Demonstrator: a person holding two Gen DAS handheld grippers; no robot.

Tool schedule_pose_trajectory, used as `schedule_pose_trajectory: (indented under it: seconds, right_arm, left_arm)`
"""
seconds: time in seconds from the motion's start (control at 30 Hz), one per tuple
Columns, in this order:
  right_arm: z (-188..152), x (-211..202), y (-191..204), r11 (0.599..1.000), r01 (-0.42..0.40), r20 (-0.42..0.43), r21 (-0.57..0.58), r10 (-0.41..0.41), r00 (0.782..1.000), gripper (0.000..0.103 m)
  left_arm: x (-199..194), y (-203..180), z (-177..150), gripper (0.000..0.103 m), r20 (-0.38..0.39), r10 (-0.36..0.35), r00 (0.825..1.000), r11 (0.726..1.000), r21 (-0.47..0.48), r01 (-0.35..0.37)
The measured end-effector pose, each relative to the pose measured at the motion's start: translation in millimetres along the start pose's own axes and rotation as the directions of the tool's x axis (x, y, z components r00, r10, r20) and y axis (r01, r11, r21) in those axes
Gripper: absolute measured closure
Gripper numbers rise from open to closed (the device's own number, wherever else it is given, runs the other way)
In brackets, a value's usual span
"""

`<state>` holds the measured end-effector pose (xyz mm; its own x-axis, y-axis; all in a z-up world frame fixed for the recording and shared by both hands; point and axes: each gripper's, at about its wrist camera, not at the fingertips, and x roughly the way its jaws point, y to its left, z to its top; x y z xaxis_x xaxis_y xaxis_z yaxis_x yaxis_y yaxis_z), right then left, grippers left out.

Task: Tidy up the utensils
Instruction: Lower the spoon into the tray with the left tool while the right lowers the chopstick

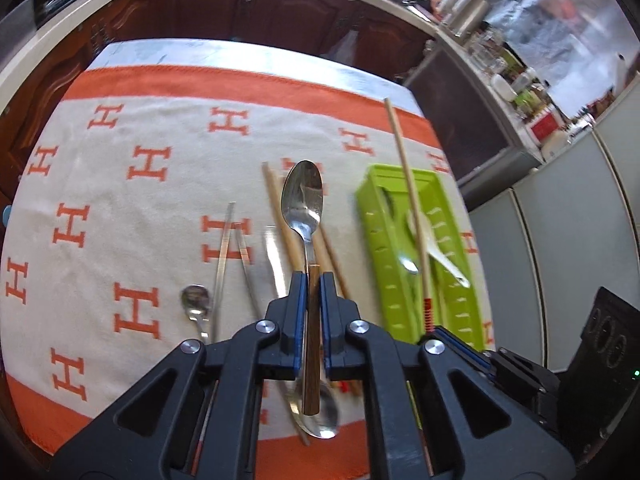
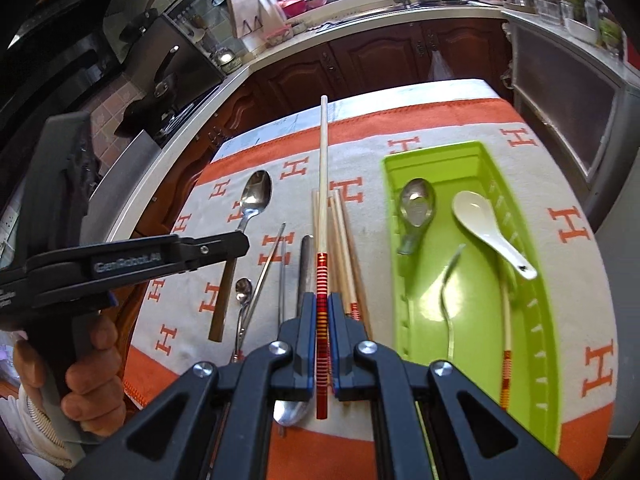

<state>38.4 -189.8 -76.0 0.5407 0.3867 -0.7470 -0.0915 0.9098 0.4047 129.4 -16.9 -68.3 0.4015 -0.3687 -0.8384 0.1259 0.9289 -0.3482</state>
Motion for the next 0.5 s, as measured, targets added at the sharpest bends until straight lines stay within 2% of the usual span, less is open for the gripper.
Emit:
schedule_pose_trajectory:
  seconds: [0.17, 0.27, 0.5]
  right_arm:
    - [-8, -19, -28, 0.997, 0.059, 0.006, 0.048, -0.059, 0.998, 0.098]
    - [-14, -27, -46, 0.993, 0.091, -0.002, 0.071, -0.091, 0.996, 0.098]
    - [-28, -30, -75, 0.984, 0.159, -0.060, 0.075, -0.154, 0.986, 0.098]
  left_arm:
    - [1, -54, -5, 0.098, -0.005, -0.030, 1.000, 0.997, 0.074, 0.030]
    - [14, -81, -10, 0.098, -0.034, -0.044, 0.998, 0.994, 0.103, 0.048]
    - [52, -122, -22, 0.098, -0.105, -0.055, 0.993, 0.989, 0.132, 0.068]
